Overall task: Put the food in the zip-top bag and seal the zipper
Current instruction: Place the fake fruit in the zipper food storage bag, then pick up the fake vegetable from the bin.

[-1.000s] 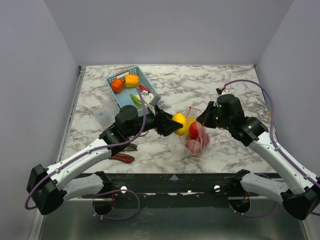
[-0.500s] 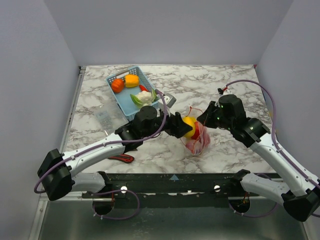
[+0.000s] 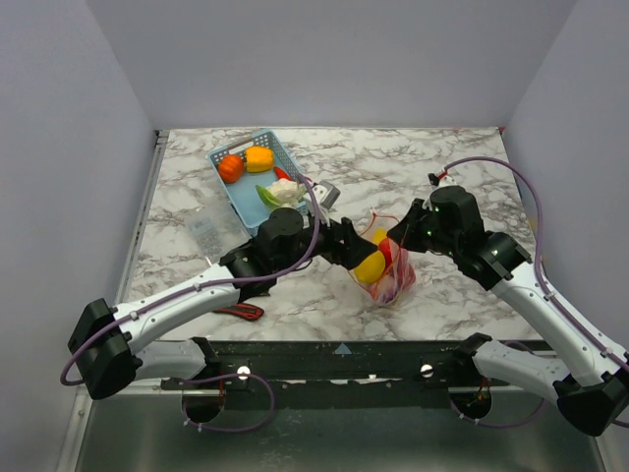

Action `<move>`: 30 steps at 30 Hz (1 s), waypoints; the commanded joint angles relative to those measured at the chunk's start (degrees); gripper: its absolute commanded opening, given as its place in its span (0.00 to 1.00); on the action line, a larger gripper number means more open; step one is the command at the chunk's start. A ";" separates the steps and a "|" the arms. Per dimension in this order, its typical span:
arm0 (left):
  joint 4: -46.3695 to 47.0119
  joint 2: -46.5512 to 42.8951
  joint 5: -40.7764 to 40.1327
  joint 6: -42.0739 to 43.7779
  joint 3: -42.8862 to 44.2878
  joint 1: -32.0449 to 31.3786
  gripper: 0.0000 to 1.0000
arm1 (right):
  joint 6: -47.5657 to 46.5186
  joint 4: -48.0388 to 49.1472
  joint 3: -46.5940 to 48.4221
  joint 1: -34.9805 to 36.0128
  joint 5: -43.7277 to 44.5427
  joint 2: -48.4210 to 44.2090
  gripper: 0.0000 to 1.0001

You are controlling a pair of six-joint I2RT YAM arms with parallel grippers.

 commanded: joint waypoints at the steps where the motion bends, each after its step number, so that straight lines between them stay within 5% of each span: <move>1: 0.07 -5.16 -5.14 1.87 -0.73 0.08 0.82 | 0.28 0.87 0.41 -0.27 -0.44 -0.82 0.01; 8: -4.44 -6.79 -10.92 -0.56 -2.30 2.43 0.82 | -0.23 0.74 1.16 -0.25 0.13 -0.78 0.00; 22: -0.73 -9.73 -2.63 -8.36 -8.50 12.62 0.82 | -6.90 -6.23 8.13 -0.25 16.51 -6.01 0.00; 30: -1.89 -10.42 -2.08 -10.49 -9.32 18.53 0.99 | -8.01 -5.55 5.35 -0.25 14.66 -4.76 0.01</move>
